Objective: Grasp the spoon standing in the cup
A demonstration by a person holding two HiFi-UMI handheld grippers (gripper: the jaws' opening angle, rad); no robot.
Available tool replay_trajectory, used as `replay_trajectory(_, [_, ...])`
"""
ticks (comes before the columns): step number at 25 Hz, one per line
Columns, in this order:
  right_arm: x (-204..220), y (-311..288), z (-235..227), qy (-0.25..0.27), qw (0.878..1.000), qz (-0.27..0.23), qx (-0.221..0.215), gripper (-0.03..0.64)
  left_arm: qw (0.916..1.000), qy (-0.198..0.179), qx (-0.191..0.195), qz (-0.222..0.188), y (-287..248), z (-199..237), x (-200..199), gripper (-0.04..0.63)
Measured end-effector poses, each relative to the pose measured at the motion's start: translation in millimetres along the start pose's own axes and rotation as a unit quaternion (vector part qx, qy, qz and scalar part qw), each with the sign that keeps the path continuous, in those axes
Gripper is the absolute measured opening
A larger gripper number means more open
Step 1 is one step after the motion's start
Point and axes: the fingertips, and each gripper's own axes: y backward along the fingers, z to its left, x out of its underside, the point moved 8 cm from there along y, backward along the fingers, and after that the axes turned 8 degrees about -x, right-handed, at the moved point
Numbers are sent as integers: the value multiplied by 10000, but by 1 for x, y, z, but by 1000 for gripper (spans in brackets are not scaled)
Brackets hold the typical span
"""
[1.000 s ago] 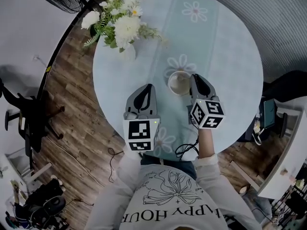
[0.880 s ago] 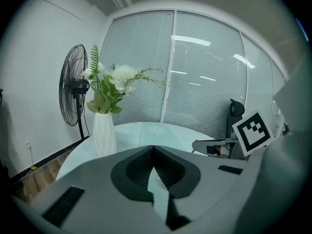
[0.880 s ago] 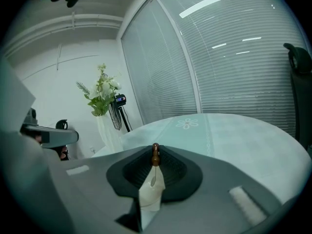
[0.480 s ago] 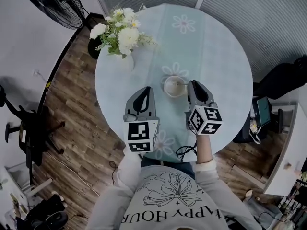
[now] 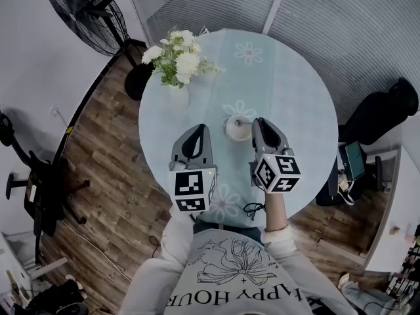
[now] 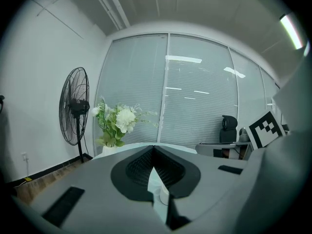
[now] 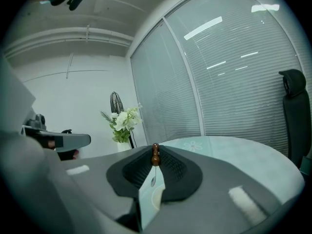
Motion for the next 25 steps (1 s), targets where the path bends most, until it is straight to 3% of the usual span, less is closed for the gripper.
replay_trajectory(25, [-46,17,85,368,9947,-589,-754,49,9952,-44,-399,-891,72,31,-46,6])
